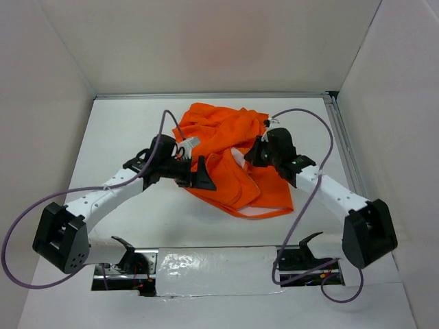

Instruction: Zip up the jacket

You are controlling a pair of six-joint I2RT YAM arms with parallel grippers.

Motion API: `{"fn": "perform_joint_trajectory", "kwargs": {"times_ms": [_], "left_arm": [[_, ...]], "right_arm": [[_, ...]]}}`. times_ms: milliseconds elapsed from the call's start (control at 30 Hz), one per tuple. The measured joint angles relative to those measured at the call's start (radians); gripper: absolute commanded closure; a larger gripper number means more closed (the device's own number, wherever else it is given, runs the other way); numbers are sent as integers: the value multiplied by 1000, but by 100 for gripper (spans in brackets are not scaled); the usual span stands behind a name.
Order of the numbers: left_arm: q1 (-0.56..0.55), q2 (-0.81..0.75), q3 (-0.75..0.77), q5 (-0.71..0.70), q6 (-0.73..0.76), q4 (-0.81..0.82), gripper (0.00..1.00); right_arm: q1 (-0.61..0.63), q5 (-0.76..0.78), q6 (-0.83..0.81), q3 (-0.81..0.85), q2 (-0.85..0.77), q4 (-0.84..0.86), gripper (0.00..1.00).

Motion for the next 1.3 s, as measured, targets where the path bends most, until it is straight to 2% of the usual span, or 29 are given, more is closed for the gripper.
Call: {"fn": "perform_joint_trajectory", "kwargs": {"times_ms": [133, 367, 667, 967, 1033, 1100, 1167, 1200, 1300], "left_arm": [[-150, 46, 27, -149, -55, -54, 1], [-346, 292, 249, -361, -137, -143, 1], [-434, 589, 537, -510, -254, -301, 1], [-443, 712, 623, -640, -366, -431, 3], [-443, 724, 631, -643, -369, -433, 15], [-445, 737, 637, -653, -378, -439, 42], [-446, 756, 644, -669, -391, -447, 76], [-446, 763, 645, -671, -401, -452, 100], [-446, 763, 652, -684, -422, -465, 100]], "right_arm": [[10, 21, 19, -23, -121, -18, 100], [-7, 27, 71, -73, -177, -72, 100], [-72, 24, 106, -92, -243, -126, 100], [-122, -22, 162, -105, -239, -138, 100], [-126, -30, 171, -111, -232, -138, 100], [-129, -37, 182, -114, -220, -135, 100], [-134, -42, 187, -120, -214, -135, 100], [-137, -43, 190, -124, -212, -137, 100], [-152, -39, 190, -127, -208, -145, 100]]}}
